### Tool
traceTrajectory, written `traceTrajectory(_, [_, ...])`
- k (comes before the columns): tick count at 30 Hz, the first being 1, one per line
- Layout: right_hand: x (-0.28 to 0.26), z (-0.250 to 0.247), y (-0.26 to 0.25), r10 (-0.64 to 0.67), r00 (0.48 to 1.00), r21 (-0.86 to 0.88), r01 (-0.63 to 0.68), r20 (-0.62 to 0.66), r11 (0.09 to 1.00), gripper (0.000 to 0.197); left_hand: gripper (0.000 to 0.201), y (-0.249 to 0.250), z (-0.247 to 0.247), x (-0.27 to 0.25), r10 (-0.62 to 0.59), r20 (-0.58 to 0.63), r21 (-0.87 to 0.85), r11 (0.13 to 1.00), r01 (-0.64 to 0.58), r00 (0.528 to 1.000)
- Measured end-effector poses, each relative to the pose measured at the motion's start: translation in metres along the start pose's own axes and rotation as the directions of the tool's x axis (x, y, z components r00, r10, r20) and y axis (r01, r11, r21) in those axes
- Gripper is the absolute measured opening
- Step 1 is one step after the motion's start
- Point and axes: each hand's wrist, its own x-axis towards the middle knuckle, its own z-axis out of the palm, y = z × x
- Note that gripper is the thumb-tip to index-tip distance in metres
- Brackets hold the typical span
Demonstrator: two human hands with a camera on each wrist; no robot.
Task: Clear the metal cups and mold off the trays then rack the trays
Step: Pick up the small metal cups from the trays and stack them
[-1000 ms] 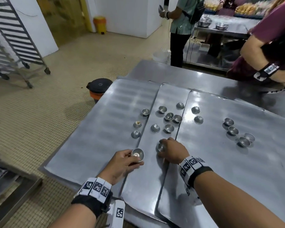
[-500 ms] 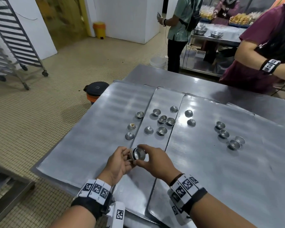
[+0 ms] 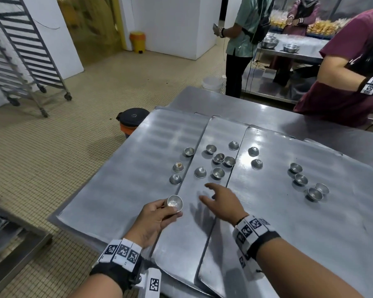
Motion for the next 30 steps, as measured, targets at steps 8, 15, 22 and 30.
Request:
traceTrajectory(8, [0.08, -0.007, -0.004, 0.034, 0.998, -0.193, -0.023, 0.054, 0.981, 0.06, 0.023, 0.006, -0.004, -0.001, 0.044, -0.014, 0.134, 0.99, -0.041, 0.999])
traceTrajectory(15, [0.115, 0.012, -0.016, 0.06, 0.984, -0.438, 0.02, 0.167, 0.899, 0.055, 0.028, 0.006, -0.02, 0.006, 0.027, -0.049, 0.146, 0.989, -0.019, 0.998])
traceTrajectory(22, [0.112, 0.022, -0.011, 0.061, 0.993, -0.445, -0.011, 0.1, 0.896, 0.032, 0.027, 0.007, -0.029, 0.008, 0.0, -0.051, 0.135, 0.991, 0.007, 0.999])
traceTrajectory(30, [0.076, 0.018, -0.011, -0.013, 1.0, -0.165, 0.011, -0.012, 0.986, 0.036, 0.027, 0.011, -0.021, 0.011, -0.003, -0.009, 0.126, 0.992, 0.004, 1.0])
